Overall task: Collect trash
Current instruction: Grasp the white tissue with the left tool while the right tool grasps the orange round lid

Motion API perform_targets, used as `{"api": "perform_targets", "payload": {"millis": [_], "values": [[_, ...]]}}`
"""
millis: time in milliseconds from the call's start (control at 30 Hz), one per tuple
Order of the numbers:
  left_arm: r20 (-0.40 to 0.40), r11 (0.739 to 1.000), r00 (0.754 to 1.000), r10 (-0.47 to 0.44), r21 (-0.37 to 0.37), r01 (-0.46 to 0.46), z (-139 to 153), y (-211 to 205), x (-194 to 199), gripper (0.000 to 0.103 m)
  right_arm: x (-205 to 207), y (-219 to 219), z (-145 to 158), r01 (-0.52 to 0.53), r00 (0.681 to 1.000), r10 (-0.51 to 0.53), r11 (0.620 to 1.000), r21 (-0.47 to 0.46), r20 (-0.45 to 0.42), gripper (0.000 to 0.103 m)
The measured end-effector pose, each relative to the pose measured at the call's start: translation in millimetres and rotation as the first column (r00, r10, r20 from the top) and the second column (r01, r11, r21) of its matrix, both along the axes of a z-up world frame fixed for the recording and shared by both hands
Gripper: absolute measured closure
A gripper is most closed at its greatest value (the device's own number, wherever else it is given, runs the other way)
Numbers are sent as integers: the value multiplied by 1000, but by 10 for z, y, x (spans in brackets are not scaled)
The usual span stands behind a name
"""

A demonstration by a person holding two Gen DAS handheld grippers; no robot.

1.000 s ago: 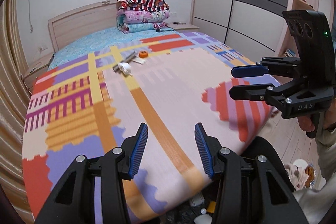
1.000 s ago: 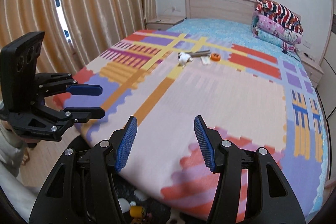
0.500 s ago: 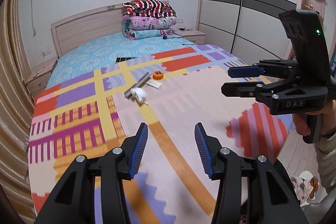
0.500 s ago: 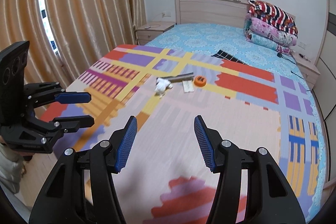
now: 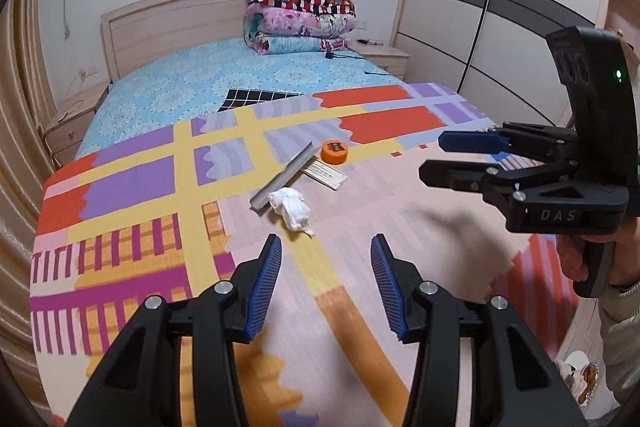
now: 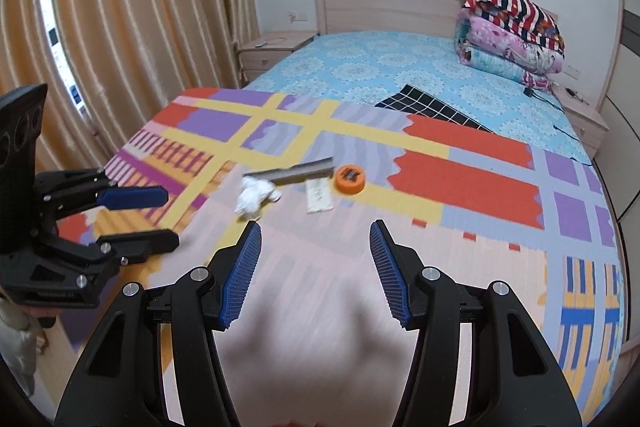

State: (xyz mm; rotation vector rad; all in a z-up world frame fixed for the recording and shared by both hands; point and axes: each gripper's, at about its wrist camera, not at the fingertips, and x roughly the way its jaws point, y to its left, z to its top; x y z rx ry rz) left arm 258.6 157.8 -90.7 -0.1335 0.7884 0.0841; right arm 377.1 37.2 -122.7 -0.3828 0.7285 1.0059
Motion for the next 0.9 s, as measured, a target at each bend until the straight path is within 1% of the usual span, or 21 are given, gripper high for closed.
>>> {"api": "perform_targets", "payload": {"millis": [100, 200, 300, 367, 500, 600, 633, 700, 800, 833, 900], "values": [[-21, 1000, 1000, 15, 7, -15, -79, 71, 124, 58, 146, 104, -48, 11, 1000, -11, 1000, -12, 4, 47], [-32, 1000, 999, 24, -4, -24, -148, 122, 196, 58, 305, 194, -129, 36, 999, -36, 999, -23, -1, 47], [-52, 1000, 998, 23, -5, -23, -227, 151, 294, 58, 471, 285, -236, 50, 998, -52, 998, -40, -27, 47], [-64, 1000, 998, 26, -4, -26, -279, 182, 368, 58, 563, 339, -284, 49, 997, -51, 998, -35, -54, 47], [-76, 998, 995, 62, -21, -63, -370, 276, 473, 58, 662, 453, -362, 44, 994, -48, 998, -39, -100, 47], [-79, 997, 994, 74, -25, -77, -418, 304, 510, 62, 687, 566, -396, 43, 996, -49, 997, -69, -79, 47], [-85, 996, 993, 81, -22, -83, -437, 318, 527, 69, 709, 591, -401, 47, 995, -53, 996, -72, -82, 47], [-88, 994, 991, 96, -36, -100, -456, 366, 553, 71, 735, 618, -420, 52, 994, -58, 996, -66, -94, 47], [-85, 993, 991, 100, -55, -105, -455, 391, 610, 79, 719, 636, -457, 49, 993, -56, 996, -70, -99, 47], [-85, 993, 992, 97, -62, -102, -453, 390, 630, 83, 710, 649, -470, 46, 994, -53, 996, -70, -99, 47], [-87, 993, 992, 93, -67, -99, -448, 382, 677, 86, 707, 671, -481, 53, 994, -60, 996, -77, -88, 57]]}}
